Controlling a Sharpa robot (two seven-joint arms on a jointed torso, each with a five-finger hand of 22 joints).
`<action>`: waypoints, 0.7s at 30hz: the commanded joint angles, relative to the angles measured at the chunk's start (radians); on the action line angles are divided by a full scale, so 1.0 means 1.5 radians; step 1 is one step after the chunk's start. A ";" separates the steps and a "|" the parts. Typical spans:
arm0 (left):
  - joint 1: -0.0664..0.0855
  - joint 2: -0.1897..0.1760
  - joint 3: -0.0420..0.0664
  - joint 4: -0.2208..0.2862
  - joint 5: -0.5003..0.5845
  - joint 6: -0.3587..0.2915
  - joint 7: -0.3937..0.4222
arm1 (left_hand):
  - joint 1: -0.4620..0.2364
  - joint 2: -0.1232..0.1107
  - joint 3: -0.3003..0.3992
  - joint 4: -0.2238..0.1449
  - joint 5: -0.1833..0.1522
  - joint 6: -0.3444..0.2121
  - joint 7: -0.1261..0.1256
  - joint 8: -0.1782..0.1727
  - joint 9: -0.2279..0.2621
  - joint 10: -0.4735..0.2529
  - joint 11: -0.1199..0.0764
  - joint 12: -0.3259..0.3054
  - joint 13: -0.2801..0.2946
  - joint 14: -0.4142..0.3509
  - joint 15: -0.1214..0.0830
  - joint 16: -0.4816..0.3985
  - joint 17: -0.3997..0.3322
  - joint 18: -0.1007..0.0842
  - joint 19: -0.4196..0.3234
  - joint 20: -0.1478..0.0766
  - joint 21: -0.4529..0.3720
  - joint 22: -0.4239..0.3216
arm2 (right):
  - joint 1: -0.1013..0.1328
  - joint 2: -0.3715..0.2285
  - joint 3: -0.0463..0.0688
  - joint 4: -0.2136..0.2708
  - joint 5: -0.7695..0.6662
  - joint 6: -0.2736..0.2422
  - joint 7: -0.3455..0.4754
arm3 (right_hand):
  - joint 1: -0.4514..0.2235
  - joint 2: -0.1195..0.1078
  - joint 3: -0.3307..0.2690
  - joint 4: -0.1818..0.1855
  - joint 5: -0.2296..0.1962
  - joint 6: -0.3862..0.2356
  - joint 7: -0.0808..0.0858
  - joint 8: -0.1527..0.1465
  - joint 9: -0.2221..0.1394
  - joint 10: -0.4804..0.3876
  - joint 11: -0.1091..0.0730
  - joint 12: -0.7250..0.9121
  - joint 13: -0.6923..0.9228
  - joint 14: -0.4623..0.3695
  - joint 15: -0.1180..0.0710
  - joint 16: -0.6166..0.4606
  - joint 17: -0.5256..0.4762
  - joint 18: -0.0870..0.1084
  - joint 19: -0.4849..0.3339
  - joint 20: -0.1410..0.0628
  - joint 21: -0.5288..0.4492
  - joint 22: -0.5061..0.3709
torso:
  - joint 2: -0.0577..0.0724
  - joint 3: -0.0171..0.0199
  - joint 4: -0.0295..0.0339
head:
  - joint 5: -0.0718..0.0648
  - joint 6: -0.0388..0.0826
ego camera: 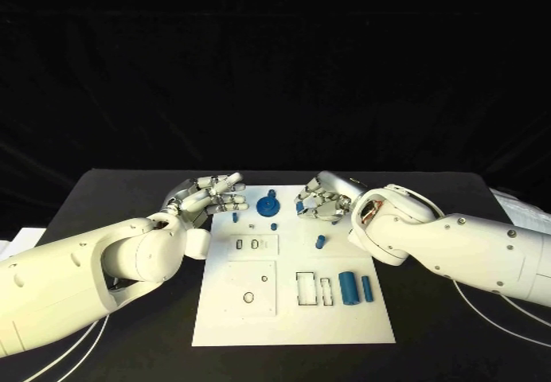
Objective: Assemble the parts on the task board
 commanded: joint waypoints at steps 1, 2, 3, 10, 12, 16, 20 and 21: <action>0.001 0.002 0.000 -0.002 -0.003 0.012 0.004 | 0.006 0.001 0.000 -0.005 -0.003 0.004 0.002 -0.002 0.000 0.004 0.001 -0.004 -0.001 0.000 -0.001 -0.002 0.001 0.011 0.005 0.000 -0.003 0.001 | -0.006 0.016 -0.001 0.007 -0.079 0.005 -0.053 | -0.006 0.013 0.004 -0.001 0.004 0.017 -0.010 0.006 0.006 0.023 -0.020 -0.002 -0.006 0.065 -0.007 -0.002 0.154 -0.009 0.000 -0.003 -0.003 -0.001 | 0.001 -0.0001 0.0008 | 0.006 -0.002; 0.001 0.002 0.000 -0.003 -0.003 0.012 0.004 | 0.006 0.001 0.000 -0.005 -0.003 0.004 0.002 -0.002 0.000 0.004 0.001 -0.004 -0.001 0.000 -0.001 -0.002 0.001 0.011 0.005 0.000 -0.003 0.001 | -0.008 0.022 -0.002 0.007 -0.086 0.007 -0.057 | -0.006 0.013 0.004 -0.001 0.004 0.017 -0.010 0.006 0.006 0.023 -0.021 -0.002 -0.006 0.065 -0.007 -0.003 0.154 -0.008 -0.001 -0.003 -0.003 -0.002 | 0.001 -0.0004 0.0003 | 0.009 -0.003; 0.001 0.002 0.000 -0.003 -0.003 0.012 0.004 | 0.006 0.001 0.000 -0.005 -0.003 0.004 0.002 -0.002 0.000 0.004 0.001 -0.004 -0.001 0.000 -0.001 -0.002 0.001 0.011 0.005 0.000 -0.003 0.001 | -0.010 0.029 -0.002 0.008 -0.092 0.008 -0.062 | -0.006 0.013 0.004 -0.001 0.004 0.017 -0.010 0.006 0.006 0.023 -0.021 -0.002 -0.006 0.065 -0.007 -0.003 0.154 -0.008 -0.001 -0.003 -0.003 -0.002 | 0.001 -0.0008 0.0003 | 0.011 -0.003; 0.001 0.005 0.000 -0.007 -0.003 0.012 0.005 | 0.006 0.001 0.000 -0.006 -0.003 0.004 0.002 -0.003 0.000 0.004 0.001 -0.004 -0.001 0.000 -0.001 -0.003 0.001 0.011 0.006 0.000 -0.003 0.001 | -0.025 0.067 -0.006 0.009 -0.122 0.023 -0.090 | -0.014 0.010 0.007 -0.002 0.005 0.019 -0.011 0.007 0.006 0.024 -0.021 -0.001 -0.005 0.064 -0.007 -0.003 0.153 -0.008 -0.001 -0.004 -0.003 -0.003 | 0.001 -0.0001 -0.0002 | 0.022 -0.006; 0.001 0.006 0.000 -0.008 -0.003 0.012 0.005 | 0.006 0.001 0.000 -0.006 -0.003 0.004 0.002 -0.003 0.000 0.004 0.001 -0.004 -0.001 0.000 -0.001 -0.003 0.001 0.011 0.006 0.000 -0.003 0.001 | -0.028 0.076 -0.007 0.008 -0.127 0.027 -0.097 | -0.017 0.010 0.008 -0.001 0.005 0.019 -0.011 0.007 0.006 0.024 -0.021 -0.002 -0.005 0.064 -0.008 -0.003 0.152 -0.008 -0.001 -0.004 -0.003 -0.003 | 0.001 -0.0002 -0.0001 | 0.024 -0.008; 0.001 0.009 0.000 -0.010 -0.003 0.012 0.005 | 0.006 0.001 0.000 -0.006 -0.003 0.004 0.002 -0.003 0.000 0.004 0.001 -0.004 -0.001 0.000 -0.001 -0.003 0.001 0.011 0.006 0.000 -0.003 0.001 | -0.035 0.091 -0.009 0.005 -0.139 0.035 -0.109 | -0.022 0.009 0.010 -0.001 0.005 0.019 -0.011 0.007 0.006 0.024 -0.022 -0.002 -0.005 0.064 -0.008 -0.004 0.151 -0.008 -0.001 -0.004 -0.004 -0.005 | 0.002 0.0000 -0.0004 | 0.027 -0.009; 0.001 0.010 0.000 -0.010 -0.003 0.012 0.005 | 0.006 0.001 0.000 -0.006 -0.003 0.004 0.002 -0.003 0.000 0.004 0.001 -0.004 -0.001 0.000 -0.001 -0.003 0.001 0.011 0.006 0.000 -0.003 0.001 | -0.039 0.103 -0.011 0.002 -0.146 0.045 -0.115 | -0.027 0.007 0.011 -0.001 0.006 0.019 -0.012 0.007 0.006 0.024 -0.022 -0.003 -0.005 0.064 -0.008 -0.004 0.150 -0.008 -0.002 -0.004 -0.005 -0.006 | 0.001 0.0005 0.0003 | 0.029 -0.009; 0.001 0.010 0.000 -0.010 -0.003 0.012 0.005 | 0.006 0.001 0.000 -0.006 -0.003 0.004 0.002 -0.003 0.000 0.004 0.001 -0.004 -0.001 0.000 -0.001 -0.003 0.001 0.011 0.006 0.000 -0.003 0.001 | -0.040 0.104 -0.011 0.001 -0.146 0.047 -0.116 | -0.027 0.007 0.011 -0.001 0.006 0.019 -0.012 0.007 0.006 0.024 -0.022 -0.003 -0.005 0.064 -0.008 -0.004 0.150 -0.008 -0.002 -0.004 -0.005 -0.006 | 0.001 0.0005 0.0003 | 0.029 -0.009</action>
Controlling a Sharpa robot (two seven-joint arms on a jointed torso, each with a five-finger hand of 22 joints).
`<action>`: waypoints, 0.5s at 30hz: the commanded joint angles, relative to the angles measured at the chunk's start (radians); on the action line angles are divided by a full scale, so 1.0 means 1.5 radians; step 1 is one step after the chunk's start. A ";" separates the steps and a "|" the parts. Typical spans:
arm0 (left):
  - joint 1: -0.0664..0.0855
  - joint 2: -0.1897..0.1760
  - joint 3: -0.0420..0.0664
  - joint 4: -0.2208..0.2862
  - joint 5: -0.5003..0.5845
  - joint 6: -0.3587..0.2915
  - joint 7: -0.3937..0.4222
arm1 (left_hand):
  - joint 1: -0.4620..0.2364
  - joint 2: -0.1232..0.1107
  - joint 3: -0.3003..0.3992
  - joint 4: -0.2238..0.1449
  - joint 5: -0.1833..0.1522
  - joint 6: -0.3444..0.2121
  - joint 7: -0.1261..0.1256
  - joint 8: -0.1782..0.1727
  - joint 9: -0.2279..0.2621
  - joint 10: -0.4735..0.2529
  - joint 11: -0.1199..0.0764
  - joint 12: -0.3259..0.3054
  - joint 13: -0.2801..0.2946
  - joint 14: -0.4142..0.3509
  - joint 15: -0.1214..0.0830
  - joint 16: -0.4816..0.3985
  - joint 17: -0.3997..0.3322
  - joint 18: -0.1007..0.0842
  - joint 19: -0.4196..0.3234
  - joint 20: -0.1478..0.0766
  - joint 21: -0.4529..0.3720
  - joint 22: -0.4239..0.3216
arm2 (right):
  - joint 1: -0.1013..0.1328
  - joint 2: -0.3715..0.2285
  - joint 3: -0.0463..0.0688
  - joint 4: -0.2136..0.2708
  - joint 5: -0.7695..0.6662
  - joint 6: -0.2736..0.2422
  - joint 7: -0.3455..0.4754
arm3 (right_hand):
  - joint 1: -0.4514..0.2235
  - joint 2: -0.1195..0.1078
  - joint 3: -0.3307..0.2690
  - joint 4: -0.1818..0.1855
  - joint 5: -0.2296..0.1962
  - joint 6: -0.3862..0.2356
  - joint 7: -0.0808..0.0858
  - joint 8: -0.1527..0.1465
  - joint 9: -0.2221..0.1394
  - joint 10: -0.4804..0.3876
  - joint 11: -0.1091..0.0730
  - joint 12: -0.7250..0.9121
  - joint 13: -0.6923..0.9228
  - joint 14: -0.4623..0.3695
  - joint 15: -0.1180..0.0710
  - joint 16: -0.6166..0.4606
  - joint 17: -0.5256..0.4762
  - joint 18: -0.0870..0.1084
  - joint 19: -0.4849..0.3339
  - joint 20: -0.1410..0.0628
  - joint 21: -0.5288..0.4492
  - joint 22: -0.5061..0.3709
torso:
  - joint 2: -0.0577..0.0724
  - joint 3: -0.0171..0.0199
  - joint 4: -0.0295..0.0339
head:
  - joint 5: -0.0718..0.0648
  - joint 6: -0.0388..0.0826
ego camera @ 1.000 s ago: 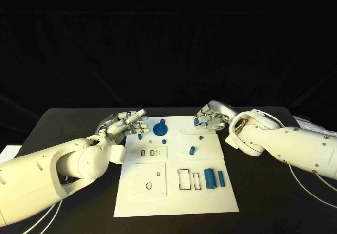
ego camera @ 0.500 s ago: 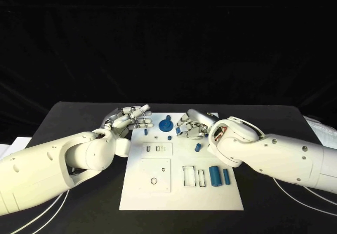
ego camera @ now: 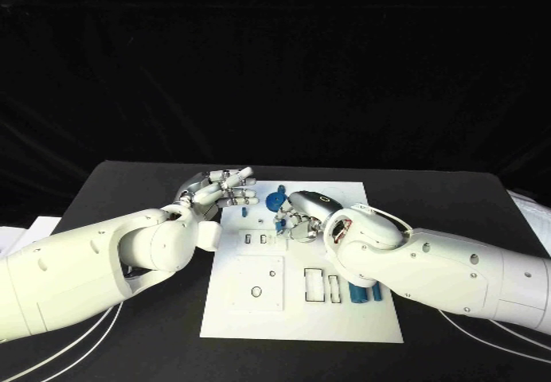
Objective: Assemble the parts on the task board
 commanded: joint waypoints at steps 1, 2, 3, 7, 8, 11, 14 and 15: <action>0.001 0.002 0.000 0.000 -0.003 0.012 0.005 | 0.006 0.001 0.002 -0.004 -0.003 0.004 0.002 -0.003 0.000 0.004 0.001 -0.004 -0.001 0.000 -0.001 -0.003 0.001 0.011 0.006 0.000 -0.003 0.001 | -0.003 0.006 -0.001 -0.002 -0.033 0.029 -0.026 | -0.014 0.006 0.005 0.001 0.003 0.019 -0.012 0.007 0.006 0.024 -0.022 -0.002 -0.005 0.064 -0.003 -0.005 0.150 -0.008 -0.002 -0.004 -0.002 -0.001 | 0.000 0.0005 0.0008 | 0.001 0.000; 0.001 0.002 0.000 0.000 -0.003 0.012 0.005 | 0.006 0.001 0.002 -0.004 -0.003 0.004 0.002 -0.003 0.000 0.004 0.001 -0.004 -0.001 0.000 -0.001 -0.003 0.001 0.011 0.006 0.000 -0.003 0.001 | -0.004 0.009 -0.001 -0.003 -0.033 0.032 -0.027 | -0.016 0.005 0.005 0.001 0.003 0.019 -0.012 0.006 0.006 0.024 -0.022 -0.002 -0.005 0.064 -0.003 -0.005 0.150 -0.007 -0.002 -0.004 -0.003 -0.002 | 0.000 0.0007 0.0003 | 0.002 0.000; 0.001 0.002 0.000 0.000 -0.003 0.012 0.005 | 0.006 0.001 0.002 -0.004 -0.003 0.004 0.002 -0.003 0.000 0.004 0.001 -0.004 -0.001 0.000 -0.001 -0.003 0.001 0.011 0.006 0.000 -0.003 0.001 | -0.005 0.011 -0.002 -0.004 -0.034 0.034 -0.027 | -0.016 0.005 0.006 0.001 0.003 0.019 -0.012 0.006 0.006 0.024 -0.022 -0.002 -0.005 0.064 -0.003 -0.005 0.150 -0.007 -0.002 -0.004 -0.003 -0.002 | 0.000 0.0007 0.0003 | 0.002 0.000; 0.001 0.002 0.000 0.001 -0.003 0.012 0.005 | 0.006 0.001 0.002 -0.004 -0.003 0.004 0.002 -0.003 0.000 0.004 0.001 -0.004 -0.001 0.000 -0.001 -0.003 0.001 0.011 0.006 0.000 -0.003 0.001 | -0.008 0.019 -0.003 -0.008 -0.037 0.041 -0.031 | -0.019 0.003 0.006 0.001 0.003 0.019 -0.012 0.006 0.006 0.024 -0.022 -0.002 -0.005 0.064 -0.004 -0.005 0.149 -0.007 -0.002 -0.004 -0.003 -0.002 | 0.000 0.0005 0.0001 | 0.004 -0.001; 0.001 0.002 0.000 0.001 -0.003 0.012 0.005 | 0.006 0.001 0.002 -0.004 -0.003 0.004 0.002 -0.003 0.000 0.004 0.001 -0.004 -0.001 0.000 -0.001 -0.003 0.001 0.011 0.006 0.000 -0.003 0.001 | -0.009 0.021 -0.004 -0.008 -0.038 0.041 -0.032 | -0.020 0.003 0.006 0.001 0.003 0.019 -0.012 0.006 0.006 0.024 -0.022 -0.002 -0.005 0.063 -0.004 -0.005 0.149 -0.007 -0.003 -0.004 -0.003 -0.002 | 0.000 0.0005 -0.0001 | 0.005 -0.001; 0.001 0.002 0.000 0.001 -0.003 0.013 0.004 | 0.006 0.001 0.002 -0.004 -0.003 0.004 0.002 -0.003 0.000 0.004 0.001 -0.004 -0.001 0.000 -0.001 -0.003 0.001 0.011 0.006 0.000 -0.003 0.001 | -0.011 0.026 -0.004 -0.010 -0.039 0.042 -0.033 | -0.020 0.002 0.006 0.001 0.003 0.019 -0.012 0.006 0.006 0.024 -0.022 -0.002 -0.005 0.063 -0.004 -0.005 0.149 -0.007 -0.003 -0.004 -0.003 -0.003 | 0.000 0.0009 0.0001 | 0.006 -0.002; 0.001 0.002 0.000 0.001 -0.003 0.013 0.004 | 0.006 0.001 0.002 -0.004 -0.003 0.004 0.002 -0.003 0.000 0.004 0.001 -0.004 -0.001 0.000 -0.001 -0.003 0.001 0.011 0.006 0.000 -0.003 0.001 | -0.012 0.029 -0.005 -0.010 -0.040 0.043 -0.034 | -0.022 0.001 0.006 0.001 0.003 0.019 -0.012 0.006 0.006 0.025 -0.022 -0.002 -0.004 0.063 -0.004 -0.005 0.148 -0.007 -0.003 -0.004 -0.003 -0.003 | 0.000 0.0008 -0.0003 | 0.007 -0.002; 0.001 0.002 0.000 0.001 -0.003 0.013 0.004 | 0.006 0.001 0.002 -0.004 -0.003 0.004 0.002 -0.003 0.000 0.004 0.001 -0.004 -0.001 0.000 -0.001 -0.003 0.001 0.011 0.006 0.000 -0.003 0.001 | -0.013 0.029 -0.005 -0.011 -0.041 0.043 -0.034 | -0.023 0.001 0.006 0.001 0.004 0.019 -0.012 0.006 0.006 0.024 -0.022 -0.002 -0.005 0.063 -0.004 -0.005 0.149 -0.007 -0.003 -0.004 -0.003 -0.003 | 0.000 0.0007 -0.0003 | 0.008 -0.002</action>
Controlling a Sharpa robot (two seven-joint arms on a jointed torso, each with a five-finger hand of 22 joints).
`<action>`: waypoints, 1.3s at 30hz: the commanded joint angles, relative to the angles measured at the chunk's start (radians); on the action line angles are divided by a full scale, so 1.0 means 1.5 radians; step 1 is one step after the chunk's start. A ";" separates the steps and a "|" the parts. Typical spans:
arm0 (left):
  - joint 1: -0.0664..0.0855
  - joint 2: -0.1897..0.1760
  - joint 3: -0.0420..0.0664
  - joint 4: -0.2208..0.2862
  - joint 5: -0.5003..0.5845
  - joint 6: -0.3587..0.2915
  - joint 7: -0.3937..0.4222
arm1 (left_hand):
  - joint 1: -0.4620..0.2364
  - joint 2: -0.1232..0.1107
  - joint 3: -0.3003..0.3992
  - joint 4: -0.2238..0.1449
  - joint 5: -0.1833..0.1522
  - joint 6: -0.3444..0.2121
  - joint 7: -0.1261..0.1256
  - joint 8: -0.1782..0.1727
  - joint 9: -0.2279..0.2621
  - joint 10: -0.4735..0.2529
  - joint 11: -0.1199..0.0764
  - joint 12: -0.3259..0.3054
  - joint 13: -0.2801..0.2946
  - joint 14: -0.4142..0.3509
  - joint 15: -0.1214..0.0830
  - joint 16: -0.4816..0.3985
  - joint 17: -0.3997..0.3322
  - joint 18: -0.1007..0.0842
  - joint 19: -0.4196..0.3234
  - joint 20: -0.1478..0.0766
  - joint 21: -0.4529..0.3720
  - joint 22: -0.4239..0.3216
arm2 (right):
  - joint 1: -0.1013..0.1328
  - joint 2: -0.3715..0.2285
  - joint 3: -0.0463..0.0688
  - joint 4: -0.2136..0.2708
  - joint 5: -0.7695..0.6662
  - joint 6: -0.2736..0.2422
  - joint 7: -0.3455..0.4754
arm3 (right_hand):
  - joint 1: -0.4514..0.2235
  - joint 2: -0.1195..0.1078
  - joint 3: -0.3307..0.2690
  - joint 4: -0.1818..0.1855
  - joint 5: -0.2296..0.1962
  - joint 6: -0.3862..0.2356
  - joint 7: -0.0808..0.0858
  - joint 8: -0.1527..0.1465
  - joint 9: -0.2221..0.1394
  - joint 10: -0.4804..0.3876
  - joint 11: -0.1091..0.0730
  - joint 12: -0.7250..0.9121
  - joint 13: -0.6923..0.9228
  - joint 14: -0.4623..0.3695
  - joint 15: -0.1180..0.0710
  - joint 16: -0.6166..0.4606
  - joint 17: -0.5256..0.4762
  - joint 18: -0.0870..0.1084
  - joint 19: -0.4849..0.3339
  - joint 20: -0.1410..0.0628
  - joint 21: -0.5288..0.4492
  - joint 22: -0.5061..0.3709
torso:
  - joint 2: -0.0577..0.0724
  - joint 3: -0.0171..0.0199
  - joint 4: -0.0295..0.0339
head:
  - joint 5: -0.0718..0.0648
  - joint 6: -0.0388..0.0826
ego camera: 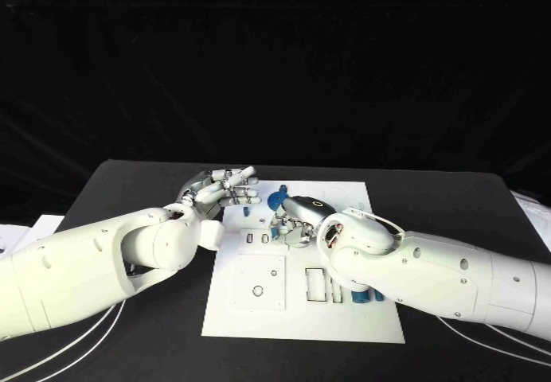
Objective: Assemble the parts on the task board
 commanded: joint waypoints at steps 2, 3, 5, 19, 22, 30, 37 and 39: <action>0.001 0.001 0.000 0.002 -0.003 0.013 0.004 | 0.006 0.001 0.002 -0.004 -0.003 0.004 0.002 -0.003 0.000 0.004 0.001 -0.004 -0.001 0.000 -0.001 -0.003 0.001 0.011 0.006 0.000 -0.003 0.001 | -0.004 0.003 -0.003 -0.003 -0.015 0.023 -0.013 | -0.009 -0.001 0.005 -0.001 0.005 0.018 -0.012 0.006 0.006 0.023 -0.019 -0.003 0.003 0.063 -0.004 -0.003 0.149 -0.007 -0.001 -0.002 -0.004 -0.002 | 0.000 -0.0002 -0.0002 | 0.001 -0.001; 0.001 0.001 0.000 0.002 -0.003 0.013 0.004 | 0.006 0.001 0.002 -0.004 -0.003 0.004 0.002 -0.003 0.000 0.005 0.001 -0.004 -0.001 0.000 -0.001 -0.003 0.001 0.011 0.006 0.000 -0.003 0.001 | -0.005 0.003 -0.003 -0.003 -0.015 0.022 -0.013 | -0.010 -0.002 0.005 -0.001 0.005 0.017 -0.012 0.005 0.006 0.021 -0.018 -0.005 0.002 0.063 -0.003 -0.003 0.147 -0.007 -0.002 -0.002 -0.005 -0.004 | 0.000 -0.0001 -0.0001 | 0.002 -0.002; 0.001 0.001 0.000 0.002 -0.003 0.013 0.004 | 0.006 0.001 0.002 -0.005 -0.003 0.004 0.002 -0.003 0.000 0.005 0.000 -0.004 -0.001 0.000 -0.001 -0.003 0.001 0.011 0.006 0.000 -0.003 0.001 | -0.005 0.003 -0.003 -0.003 -0.015 0.023 -0.012 | -0.013 -0.005 0.007 -0.001 0.006 0.011 -0.010 0.002 0.004 0.020 -0.017 -0.008 0.000 0.063 -0.003 -0.004 0.146 -0.006 -0.004 -0.002 -0.007 -0.007 | 0.000 -0.0002 0.0000 | 0.003 -0.003; 0.001 0.004 0.000 -0.002 -0.003 0.014 0.003 | 0.006 0.001 0.002 -0.005 -0.003 0.004 0.002 -0.003 0.000 0.005 0.000 -0.004 -0.001 0.000 -0.001 -0.003 0.001 0.011 0.006 0.000 -0.003 0.001 | -0.007 0.001 -0.003 0.002 -0.020 0.041 -0.018 | -0.032 -0.022 0.007 -0.002 0.024 0.006 -0.006 -0.003 0.003 0.015 -0.014 -0.014 -0.004 0.062 0.000 -0.006 0.142 -0.005 -0.008 0.001 -0.011 -0.015 | 0.000 -0.0001 -0.0007 | 0.005 -0.005; 0.001 0.004 0.000 -0.002 -0.003 0.014 0.003 | 0.010 0.004 0.004 -0.008 -0.003 0.004 0.001 -0.003 0.000 0.005 0.000 -0.006 -0.001 0.000 -0.002 -0.004 0.003 0.011 0.006 0.000 -0.003 0.001 | -0.007 0.000 -0.003 0.003 -0.021 0.042 -0.017 | -0.036 -0.028 0.008 -0.003 0.030 0.002 -0.004 -0.005 0.002 0.011 -0.013 -0.021 -0.009 0.061 0.001 -0.007 0.140 -0.004 -0.010 0.001 -0.014 -0.020 | 0.000 -0.0001 -0.0004 | 0.005 -0.005; 0.001 0.004 0.000 -0.003 -0.003 0.014 0.003 | 0.010 0.004 0.005 -0.009 -0.003 0.004 0.001 -0.004 0.000 0.005 0.000 -0.006 -0.001 0.000 -0.002 -0.005 0.003 0.011 0.006 -0.001 -0.003 0.002 | -0.008 0.000 -0.003 0.005 -0.023 0.038 -0.017 | -0.045 -0.041 0.006 -0.004 0.048 -0.006 0.000 -0.011 0.000 0.005 -0.010 -0.030 -0.015 0.061 0.003 -0.009 0.136 -0.003 -0.013 0.003 -0.018 -0.026 | 0.000 0.0002 -0.0005 | 0.005 -0.005; 0.001 0.004 0.000 -0.003 -0.003 0.014 0.002 | 0.010 0.004 0.005 -0.009 -0.003 0.004 0.002 -0.004 0.000 0.005 0.000 -0.006 -0.001 0.000 -0.002 -0.005 0.003 0.011 0.006 -0.001 -0.003 0.002 | -0.008 0.000 -0.003 0.004 -0.042 0.027 -0.015 | -0.064 -0.063 -0.003 -0.001 0.067 -0.027 0.008 -0.022 -0.005 -0.011 -0.002 -0.054 -0.033 0.059 0.010 -0.012 0.131 0.000 -0.022 0.008 -0.026 -0.043 | 0.000 0.0000 -0.0005 | 0.005 -0.004; 0.001 0.004 0.000 -0.003 -0.003 0.014 0.001 | 0.010 0.004 0.005 -0.009 -0.003 0.004 0.002 -0.004 0.000 0.005 0.000 -0.006 -0.001 0.000 -0.002 -0.005 0.003 0.011 0.006 -0.001 -0.003 0.002 | -0.008 0.000 -0.003 0.004 -0.044 0.026 -0.014 | -0.071 -0.072 -0.010 0.002 0.072 -0.033 0.010 -0.024 -0.005 -0.018 0.000 -0.065 -0.043 0.059 0.011 -0.013 0.130 0.001 -0.025 0.010 -0.029 -0.048 | 0.000 0.0000 -0.0007 | 0.005 -0.004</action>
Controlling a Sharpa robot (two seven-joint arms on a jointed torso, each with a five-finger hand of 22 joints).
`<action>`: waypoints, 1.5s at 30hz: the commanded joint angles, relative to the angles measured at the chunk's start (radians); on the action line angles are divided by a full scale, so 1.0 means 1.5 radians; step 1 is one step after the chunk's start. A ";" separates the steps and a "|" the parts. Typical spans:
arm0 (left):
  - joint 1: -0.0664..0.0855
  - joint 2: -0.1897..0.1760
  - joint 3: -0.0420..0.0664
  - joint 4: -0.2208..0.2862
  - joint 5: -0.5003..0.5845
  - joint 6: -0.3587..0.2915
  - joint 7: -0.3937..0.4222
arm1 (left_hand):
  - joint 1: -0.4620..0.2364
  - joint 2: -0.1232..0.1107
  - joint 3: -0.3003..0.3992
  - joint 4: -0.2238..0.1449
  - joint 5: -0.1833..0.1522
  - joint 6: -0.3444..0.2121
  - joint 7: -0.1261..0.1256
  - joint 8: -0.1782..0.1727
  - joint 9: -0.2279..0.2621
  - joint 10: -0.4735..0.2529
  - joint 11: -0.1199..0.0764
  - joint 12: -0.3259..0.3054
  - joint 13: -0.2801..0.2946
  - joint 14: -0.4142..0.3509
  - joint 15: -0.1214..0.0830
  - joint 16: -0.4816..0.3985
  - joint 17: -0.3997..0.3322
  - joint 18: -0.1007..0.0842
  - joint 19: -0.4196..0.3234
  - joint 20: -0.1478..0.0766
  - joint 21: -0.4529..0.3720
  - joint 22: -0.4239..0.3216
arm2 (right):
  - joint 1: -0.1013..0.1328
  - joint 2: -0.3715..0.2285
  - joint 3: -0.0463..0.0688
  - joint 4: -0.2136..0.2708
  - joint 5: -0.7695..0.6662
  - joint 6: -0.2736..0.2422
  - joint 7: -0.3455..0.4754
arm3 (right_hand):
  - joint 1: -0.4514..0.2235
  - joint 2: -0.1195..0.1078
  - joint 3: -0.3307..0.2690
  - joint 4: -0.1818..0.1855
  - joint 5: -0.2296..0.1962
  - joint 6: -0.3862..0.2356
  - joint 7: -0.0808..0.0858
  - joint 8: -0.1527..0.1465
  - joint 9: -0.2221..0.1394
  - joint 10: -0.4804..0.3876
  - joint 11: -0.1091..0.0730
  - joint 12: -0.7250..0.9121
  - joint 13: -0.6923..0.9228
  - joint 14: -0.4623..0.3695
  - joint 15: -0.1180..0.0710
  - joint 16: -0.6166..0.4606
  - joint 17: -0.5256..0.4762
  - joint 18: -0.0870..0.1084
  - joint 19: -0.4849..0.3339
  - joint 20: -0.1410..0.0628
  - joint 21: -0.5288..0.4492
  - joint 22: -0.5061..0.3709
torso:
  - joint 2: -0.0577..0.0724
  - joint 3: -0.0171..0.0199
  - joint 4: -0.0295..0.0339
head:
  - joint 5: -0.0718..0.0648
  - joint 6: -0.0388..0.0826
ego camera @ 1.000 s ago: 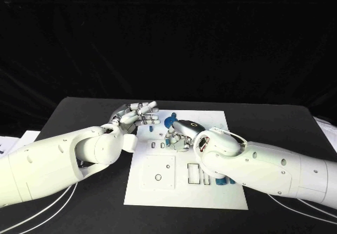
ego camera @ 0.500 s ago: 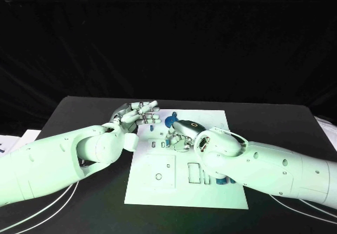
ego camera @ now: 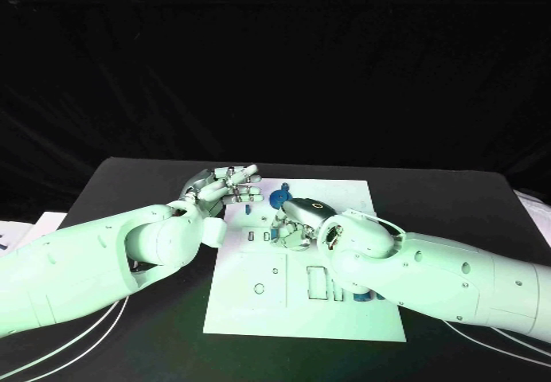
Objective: Assemble the parts on the task board
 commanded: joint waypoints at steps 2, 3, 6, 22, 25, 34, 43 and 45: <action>0.001 0.001 0.000 0.001 -0.003 0.013 0.001 | 0.006 0.000 0.000 -0.004 -0.003 0.004 0.002 -0.004 0.000 0.005 0.000 -0.002 -0.001 0.000 -0.002 -0.002 0.001 0.011 0.006 -0.001 -0.003 0.001 | -0.002 0.000 -0.002 -0.002 -0.022 0.012 -0.008 | -0.008 -0.016 -0.011 0.004 0.009 -0.010 0.002 -0.005 -0.001 -0.012 0.001 -0.018 -0.015 0.059 0.007 -0.003 0.128 0.002 -0.008 0.002 -0.007 -0.007 | 0.000 -0.0001 0.0003 | 0.000 -0.001; 0.001 0.001 0.000 0.001 -0.003 0.013 0.001 | 0.006 0.000 0.000 -0.004 -0.003 0.004 0.002 -0.004 0.000 0.005 0.000 -0.002 -0.001 0.000 -0.002 -0.002 0.001 0.011 0.006 -0.001 -0.003 0.001 | -0.002 0.001 -0.002 -0.002 -0.022 0.011 -0.007 | -0.009 -0.016 -0.012 0.004 0.010 -0.011 0.002 -0.005 -0.002 -0.014 0.001 -0.020 -0.017 0.059 0.007 -0.004 0.128 0.002 -0.009 0.002 -0.008 -0.008 | 0.000 -0.0001 0.0003 | 0.000 -0.001; 0.001 0.001 0.000 0.000 -0.003 0.013 0.001 | 0.006 0.000 0.000 -0.004 -0.003 0.004 0.002 -0.004 0.000 0.005 0.000 -0.002 -0.001 0.000 -0.002 -0.002 0.001 0.011 0.006 -0.001 -0.003 0.001 | -0.002 0.000 -0.002 -0.002 -0.023 0.007 -0.006 | -0.010 -0.018 -0.015 0.005 0.015 -0.015 0.003 -0.005 -0.002 -0.016 0.001 -0.024 -0.020 0.058 0.008 -0.004 0.127 0.003 -0.010 0.003 -0.010 -0.011 | 0.000 0.0000 0.0004 | 0.000 -0.001; 0.001 0.001 0.000 -0.003 -0.005 0.013 -0.001 | 0.005 0.000 0.000 -0.004 -0.003 0.004 0.002 -0.004 0.000 0.005 0.001 -0.003 -0.001 0.001 -0.002 -0.002 0.002 0.011 0.007 -0.001 -0.003 0.001 | -0.008 -0.017 -0.001 0.028 -0.008 -0.172 0.050 | -0.036 -0.046 -0.079 0.031 0.038 -0.036 0.004 -0.003 -0.001 -0.041 0.004 -0.063 -0.056 0.057 0.010 -0.009 0.120 0.006 -0.019 0.006 -0.022 -0.030 | 0.000 0.0005 0.0008 | 0.001 -0.006; 0.001 0.001 0.000 -0.006 -0.019 0.012 -0.005 | 0.003 0.002 -0.001 -0.007 -0.003 0.006 0.001 -0.004 0.000 0.008 -0.002 -0.004 -0.001 0.021 -0.007 0.008 0.012 0.012 0.021 -0.005 0.004 0.006 | -0.008 -0.031 0.002 0.040 0.027 -0.194 0.102 | -0.032 -0.045 -0.094 0.037 0.036 -0.043 0.006 -0.003 -0.002 -0.045 0.006 -0.067 -0.061 0.056 0.012 -0.010 0.118 0.007 -0.021 0.007 -0.024 -0.034 | -0.001 0.0007 -0.0002 | 0.001 -0.005; 0.001 -0.005 0.000 -0.010 -0.107 0.004 -0.116 | -0.015 0.005 -0.001 -0.004 -0.002 0.000 -0.001 -0.003 0.000 0.057 -0.017 0.022 0.011 0.118 -0.032 0.133 0.103 0.010 0.111 -0.031 0.084 0.058 | 0.018 -0.116 0.016 0.088 0.231 -0.130 0.295 | -0.020 -0.018 -0.138 0.058 -0.004 -0.062 0.013 0.000 -0.002 -0.062 0.013 -0.072 -0.071 0.054 0.018 -0.013 0.114 0.009 -0.030 0.013 -0.034 -0.048 | -0.004 -0.0002 -0.0028 | 0.001 -0.003; 0.024 -0.010 0.001 -0.012 -0.364 0.113 -0.377 | -0.099 0.002 -0.041 0.068 -0.003 0.049 -0.053 0.076 0.023 0.142 -0.073 0.284 0.195 0.215 -0.075 0.802 0.716 -0.037 0.199 -0.083 0.518 0.502 | 0.074 -0.231 0.018 0.124 0.515 -0.091 0.366 | 0.027 0.022 -0.132 0.040 0.016 -0.051 0.009 0.008 0.000 -0.054 0.008 -0.061 -0.068 0.054 0.014 -0.015 0.110 0.009 -0.027 0.010 -0.034 -0.048 | -0.018 0.0001 -0.0126 | 0.008 -0.007; 0.037 -0.008 0.001 -0.013 -0.433 0.150 -0.453 | -0.100 0.009 -0.048 0.086 -0.003 0.045 -0.051 0.097 0.033 0.114 -0.080 0.376 0.278 0.222 -0.082 0.846 0.762 -0.045 0.195 -0.082 0.568 0.558 | 0.084 -0.253 0.018 0.124 0.575 -0.089 0.374 | 0.031 0.027 -0.131 0.038 0.016 -0.050 0.009 0.008 0.000 -0.055 0.008 -0.063 -0.071 0.053 0.013 -0.017 0.107 0.010 -0.027 0.009 -0.036 -0.050 | -0.023 0.0003 -0.0151 | 0.010 -0.009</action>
